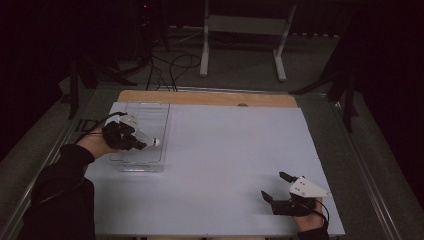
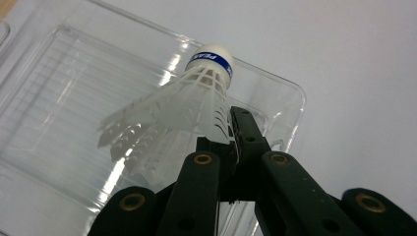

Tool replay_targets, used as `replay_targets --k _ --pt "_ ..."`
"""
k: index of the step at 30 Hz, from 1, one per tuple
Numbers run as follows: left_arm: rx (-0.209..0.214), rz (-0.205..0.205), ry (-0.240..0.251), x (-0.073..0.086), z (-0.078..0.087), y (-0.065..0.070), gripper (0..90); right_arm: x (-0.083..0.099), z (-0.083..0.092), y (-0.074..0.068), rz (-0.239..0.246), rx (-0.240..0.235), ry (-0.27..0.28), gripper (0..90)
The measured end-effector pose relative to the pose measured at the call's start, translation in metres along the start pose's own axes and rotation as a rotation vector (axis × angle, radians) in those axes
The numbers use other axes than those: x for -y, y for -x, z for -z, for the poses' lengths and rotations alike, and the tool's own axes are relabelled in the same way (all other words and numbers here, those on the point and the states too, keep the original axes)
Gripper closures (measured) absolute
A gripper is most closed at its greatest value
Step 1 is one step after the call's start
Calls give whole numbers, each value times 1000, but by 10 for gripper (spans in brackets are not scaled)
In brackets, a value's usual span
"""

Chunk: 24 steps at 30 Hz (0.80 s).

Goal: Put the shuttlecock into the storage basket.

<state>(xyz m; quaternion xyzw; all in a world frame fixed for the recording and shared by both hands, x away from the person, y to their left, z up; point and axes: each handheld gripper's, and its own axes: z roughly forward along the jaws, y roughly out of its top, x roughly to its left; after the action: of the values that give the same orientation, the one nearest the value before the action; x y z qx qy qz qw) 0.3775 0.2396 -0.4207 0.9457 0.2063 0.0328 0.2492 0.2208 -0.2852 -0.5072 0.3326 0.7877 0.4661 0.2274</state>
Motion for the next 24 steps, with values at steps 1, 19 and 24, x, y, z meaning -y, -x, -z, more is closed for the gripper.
replay_targets --k 1,19,24 --pt "-5 1 2 0 -1 0 900 0 0 0 3 1 0 97" --pt "25 13 -51 3 -23 0 900 0 0 0 1 1 -2 97" --pt "27 26 -66 3 -28 -1 900 0 0 0 0 0 -2 97"
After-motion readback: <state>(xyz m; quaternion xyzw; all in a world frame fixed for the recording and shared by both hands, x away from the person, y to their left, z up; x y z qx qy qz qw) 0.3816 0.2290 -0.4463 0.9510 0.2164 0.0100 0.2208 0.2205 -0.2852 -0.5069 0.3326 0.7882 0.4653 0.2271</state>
